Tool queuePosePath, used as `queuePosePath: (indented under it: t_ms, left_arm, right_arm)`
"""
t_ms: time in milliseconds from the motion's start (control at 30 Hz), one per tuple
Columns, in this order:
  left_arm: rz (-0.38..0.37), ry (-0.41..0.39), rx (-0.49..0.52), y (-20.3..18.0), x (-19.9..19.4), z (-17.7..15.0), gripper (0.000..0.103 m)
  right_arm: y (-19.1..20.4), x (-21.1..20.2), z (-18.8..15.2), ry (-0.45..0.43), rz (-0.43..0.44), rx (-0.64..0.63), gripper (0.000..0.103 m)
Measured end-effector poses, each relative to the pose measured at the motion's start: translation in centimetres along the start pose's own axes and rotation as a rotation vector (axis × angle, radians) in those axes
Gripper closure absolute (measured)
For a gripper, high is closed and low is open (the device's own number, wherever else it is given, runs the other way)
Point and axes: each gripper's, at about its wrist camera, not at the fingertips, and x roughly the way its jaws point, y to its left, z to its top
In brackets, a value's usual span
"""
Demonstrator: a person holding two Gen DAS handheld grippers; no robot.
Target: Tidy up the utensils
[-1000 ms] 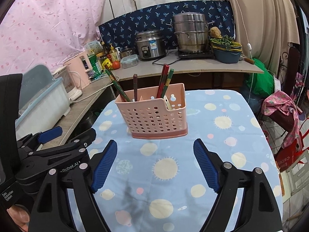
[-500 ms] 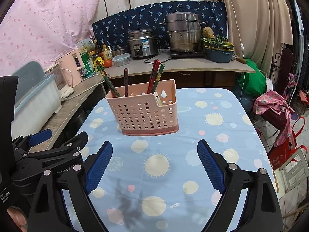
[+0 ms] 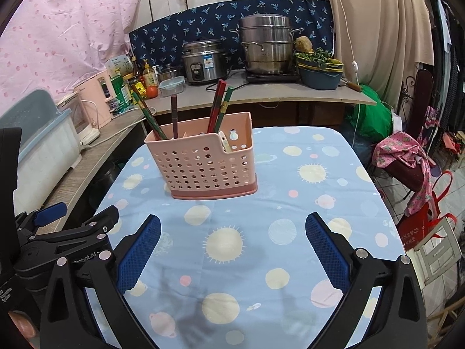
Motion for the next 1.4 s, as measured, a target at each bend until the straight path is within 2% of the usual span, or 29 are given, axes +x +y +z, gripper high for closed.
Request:
queuePosePath:
  t_ms: [1400]
  left_arm:
    - [0.045,0.008,0.004,-0.2,1.1,-0.2,0.007]
  right_arm:
    - [0.5,2.4,-1.0,0.050,-0.014,-0.006,0.007]
